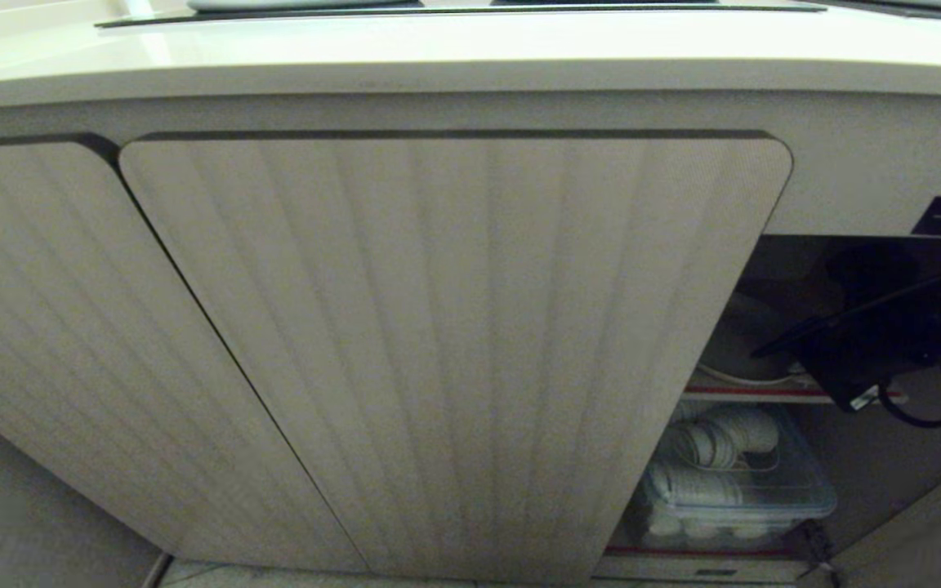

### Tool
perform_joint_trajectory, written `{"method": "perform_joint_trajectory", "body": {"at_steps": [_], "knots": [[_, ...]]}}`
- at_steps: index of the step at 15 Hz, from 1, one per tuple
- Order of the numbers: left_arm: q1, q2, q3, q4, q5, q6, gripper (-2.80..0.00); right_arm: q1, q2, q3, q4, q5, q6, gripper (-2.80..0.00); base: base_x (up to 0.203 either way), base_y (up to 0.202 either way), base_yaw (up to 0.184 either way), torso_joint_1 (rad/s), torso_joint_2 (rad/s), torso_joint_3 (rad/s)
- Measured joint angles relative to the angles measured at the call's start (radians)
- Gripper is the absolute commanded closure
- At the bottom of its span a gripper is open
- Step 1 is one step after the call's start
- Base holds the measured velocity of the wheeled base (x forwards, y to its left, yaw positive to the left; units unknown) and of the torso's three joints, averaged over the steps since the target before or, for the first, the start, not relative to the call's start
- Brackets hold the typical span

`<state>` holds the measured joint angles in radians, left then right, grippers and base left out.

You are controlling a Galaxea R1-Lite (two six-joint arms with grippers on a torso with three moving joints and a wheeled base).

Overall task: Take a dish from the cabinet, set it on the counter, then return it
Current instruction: Put it back into the cabinet

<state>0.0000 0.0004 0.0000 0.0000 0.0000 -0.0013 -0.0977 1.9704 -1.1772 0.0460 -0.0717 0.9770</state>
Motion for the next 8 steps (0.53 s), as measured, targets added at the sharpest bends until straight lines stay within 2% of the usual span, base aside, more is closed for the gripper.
{"method": "perform_joint_trajectory", "body": {"at_steps": [8], "knots": [[0.0, 0.0, 0.0, 0.0, 0.0, 0.0, 0.0, 0.002, 0.006, -0.001, 0.0, -0.003, -0.001, 0.0, 0.0, 0.0, 0.0, 0.0, 0.0, 0.0]]}}
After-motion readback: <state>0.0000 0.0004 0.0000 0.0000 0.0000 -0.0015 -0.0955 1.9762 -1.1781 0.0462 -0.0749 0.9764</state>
